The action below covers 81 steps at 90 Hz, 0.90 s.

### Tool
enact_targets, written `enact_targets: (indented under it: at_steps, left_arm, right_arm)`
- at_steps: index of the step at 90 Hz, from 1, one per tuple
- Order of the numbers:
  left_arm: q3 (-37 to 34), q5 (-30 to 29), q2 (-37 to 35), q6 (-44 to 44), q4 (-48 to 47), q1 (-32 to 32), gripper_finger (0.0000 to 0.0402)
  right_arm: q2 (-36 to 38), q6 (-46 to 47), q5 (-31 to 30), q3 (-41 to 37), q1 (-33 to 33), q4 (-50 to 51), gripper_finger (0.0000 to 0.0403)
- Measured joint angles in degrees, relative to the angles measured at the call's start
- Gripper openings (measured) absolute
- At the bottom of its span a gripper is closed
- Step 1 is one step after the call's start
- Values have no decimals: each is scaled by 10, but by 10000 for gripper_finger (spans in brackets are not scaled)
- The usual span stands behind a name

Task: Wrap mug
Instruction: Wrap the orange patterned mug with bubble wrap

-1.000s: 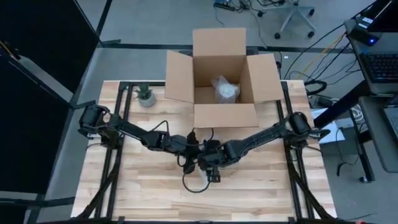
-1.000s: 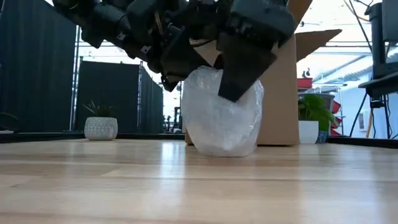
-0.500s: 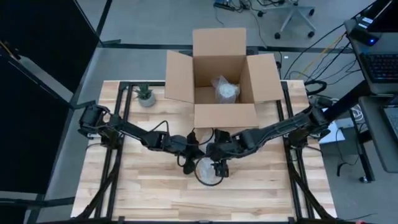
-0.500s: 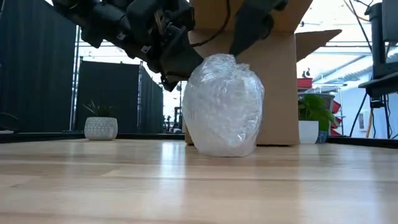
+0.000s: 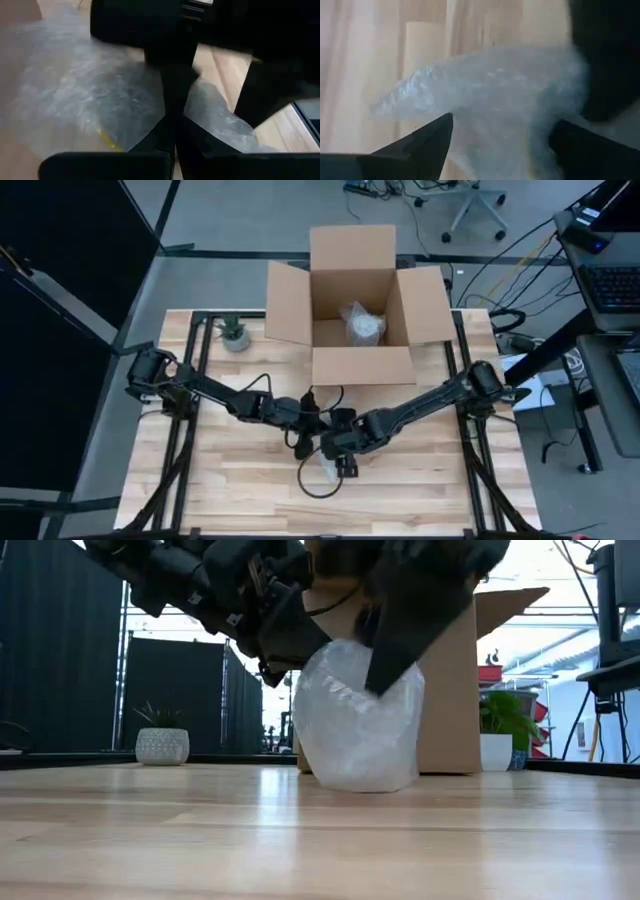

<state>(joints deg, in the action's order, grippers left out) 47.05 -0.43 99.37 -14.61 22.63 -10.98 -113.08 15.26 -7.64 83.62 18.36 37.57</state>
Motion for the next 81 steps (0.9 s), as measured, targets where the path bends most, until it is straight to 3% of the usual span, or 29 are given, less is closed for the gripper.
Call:
enact_targets:
  at_steps: [16, 34, 54, 81]
  left_arm:
    - [-1, 0, -10, -13, -3, -1, 0]
    - [-1, 0, -24, -13, -11, -2, 0]
    - [2, 7, -2, 0, -17, 1, 0]
    - [1, 9, 0, 0, -9, 1, 0]
  right_arm:
    - [-39, -11, -3, 3, -11, -4, 283]
    - [-32, -18, 1, 1, -13, -9, 283]
    - [17, -6, 12, -5, -15, -6, 283]
    - [142, 26, -5, -2, -11, 57, 283]
